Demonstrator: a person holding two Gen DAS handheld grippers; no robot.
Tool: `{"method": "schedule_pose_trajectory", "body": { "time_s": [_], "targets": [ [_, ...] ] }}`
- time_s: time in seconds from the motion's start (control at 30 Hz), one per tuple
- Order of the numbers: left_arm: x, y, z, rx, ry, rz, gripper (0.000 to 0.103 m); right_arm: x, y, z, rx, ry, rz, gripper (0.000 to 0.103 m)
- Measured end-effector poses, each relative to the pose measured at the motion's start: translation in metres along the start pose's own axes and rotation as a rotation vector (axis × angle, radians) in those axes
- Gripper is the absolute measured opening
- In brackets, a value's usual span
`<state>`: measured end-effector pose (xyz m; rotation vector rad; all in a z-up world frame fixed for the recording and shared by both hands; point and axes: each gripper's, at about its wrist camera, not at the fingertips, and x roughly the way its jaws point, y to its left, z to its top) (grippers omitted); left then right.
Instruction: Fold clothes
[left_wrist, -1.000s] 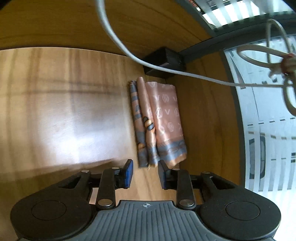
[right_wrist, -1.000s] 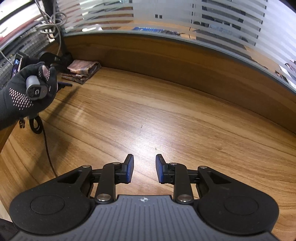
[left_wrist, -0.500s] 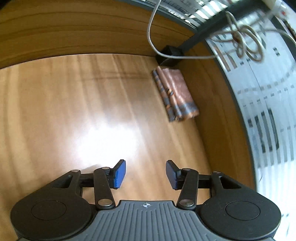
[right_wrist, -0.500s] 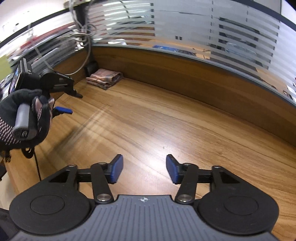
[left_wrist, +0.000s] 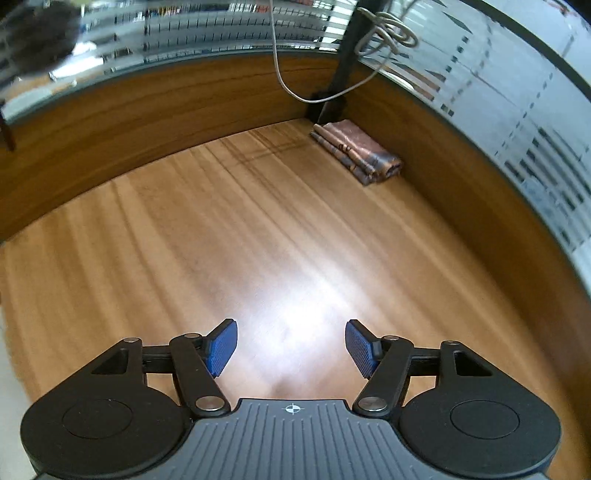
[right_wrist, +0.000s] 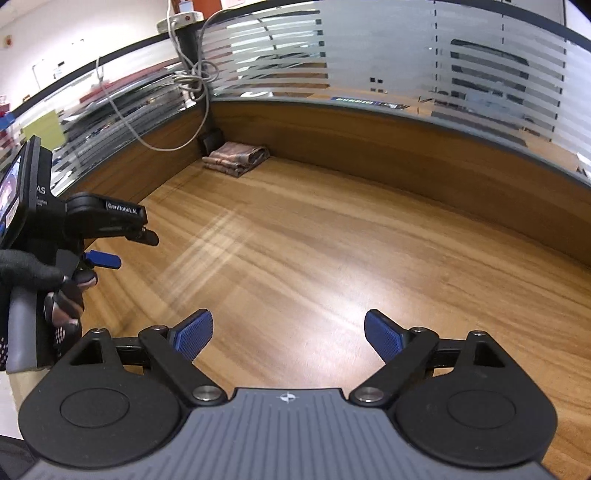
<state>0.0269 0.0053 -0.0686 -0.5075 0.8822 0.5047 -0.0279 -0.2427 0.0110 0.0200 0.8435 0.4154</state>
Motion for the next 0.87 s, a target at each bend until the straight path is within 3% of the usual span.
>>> {"method": "schedule_pose_trajectory", "body": {
  "time_s": [0.2,0.27,0.33,0.63,0.87],
  "targets": [
    [-0.034,-0.004,-0.027,0.138,-0.071,0.038,0.068,-0.01,-0.001,-0.014,-0.024,0.0,0.019,0.093],
    [-0.042,-0.008,-0.037,0.187,-0.091,0.048,0.071,-0.013,-0.001,-0.017,-0.031,-0.001,0.022,0.093],
    [-0.051,-0.012,-0.046,0.224,-0.115,0.072,0.08,-0.015,-0.001,-0.021,-0.032,-0.002,0.02,0.093],
    [-0.068,-0.017,-0.073,0.277,-0.137,0.063,0.091,-0.021,0.001,-0.037,-0.054,0.007,0.021,0.093],
    [-0.059,-0.019,-0.072,0.299,-0.124,0.043,0.092,-0.011,0.002,-0.041,-0.034,0.024,-0.014,0.093]
  ]
}}
